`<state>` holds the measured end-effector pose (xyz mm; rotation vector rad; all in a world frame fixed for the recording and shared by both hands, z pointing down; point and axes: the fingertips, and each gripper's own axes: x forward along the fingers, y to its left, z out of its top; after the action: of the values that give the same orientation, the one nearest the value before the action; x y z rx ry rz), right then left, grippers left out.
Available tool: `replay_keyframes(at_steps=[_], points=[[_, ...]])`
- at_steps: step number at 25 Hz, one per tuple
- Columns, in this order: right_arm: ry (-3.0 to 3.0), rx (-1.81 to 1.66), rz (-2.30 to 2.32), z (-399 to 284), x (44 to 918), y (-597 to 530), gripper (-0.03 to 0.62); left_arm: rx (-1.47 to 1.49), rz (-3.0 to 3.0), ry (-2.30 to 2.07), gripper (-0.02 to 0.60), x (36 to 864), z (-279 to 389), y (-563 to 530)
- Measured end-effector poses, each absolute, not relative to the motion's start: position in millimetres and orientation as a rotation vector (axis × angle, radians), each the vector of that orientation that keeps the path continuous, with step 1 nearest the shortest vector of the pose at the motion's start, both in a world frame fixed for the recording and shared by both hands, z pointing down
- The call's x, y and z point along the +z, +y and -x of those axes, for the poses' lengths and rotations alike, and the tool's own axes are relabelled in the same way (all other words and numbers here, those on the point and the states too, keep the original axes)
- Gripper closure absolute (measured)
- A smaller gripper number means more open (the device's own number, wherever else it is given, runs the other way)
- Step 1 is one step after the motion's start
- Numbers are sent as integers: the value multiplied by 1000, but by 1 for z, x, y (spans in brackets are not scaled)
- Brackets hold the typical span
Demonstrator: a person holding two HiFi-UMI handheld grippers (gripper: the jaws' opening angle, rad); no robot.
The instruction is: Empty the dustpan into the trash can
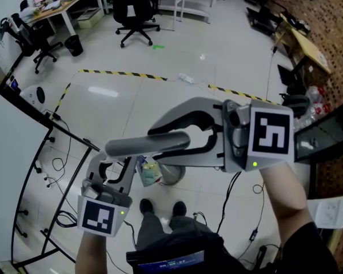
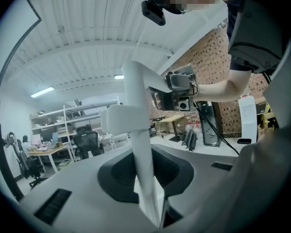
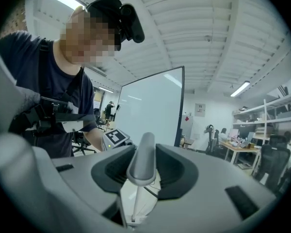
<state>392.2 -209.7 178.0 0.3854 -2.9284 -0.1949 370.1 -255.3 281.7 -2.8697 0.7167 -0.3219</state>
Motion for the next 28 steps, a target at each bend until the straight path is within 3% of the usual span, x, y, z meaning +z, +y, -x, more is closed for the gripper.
replay_keyframes(at_steps=[15, 28], points=[[-2904, -210, -469, -460, 195, -145, 447, -473, 2821, 587, 528, 296, -435, -196], [-2763, -242, -541, -451, 201, -117, 447, -503, 2803, 459, 529, 299, -433, -168]])
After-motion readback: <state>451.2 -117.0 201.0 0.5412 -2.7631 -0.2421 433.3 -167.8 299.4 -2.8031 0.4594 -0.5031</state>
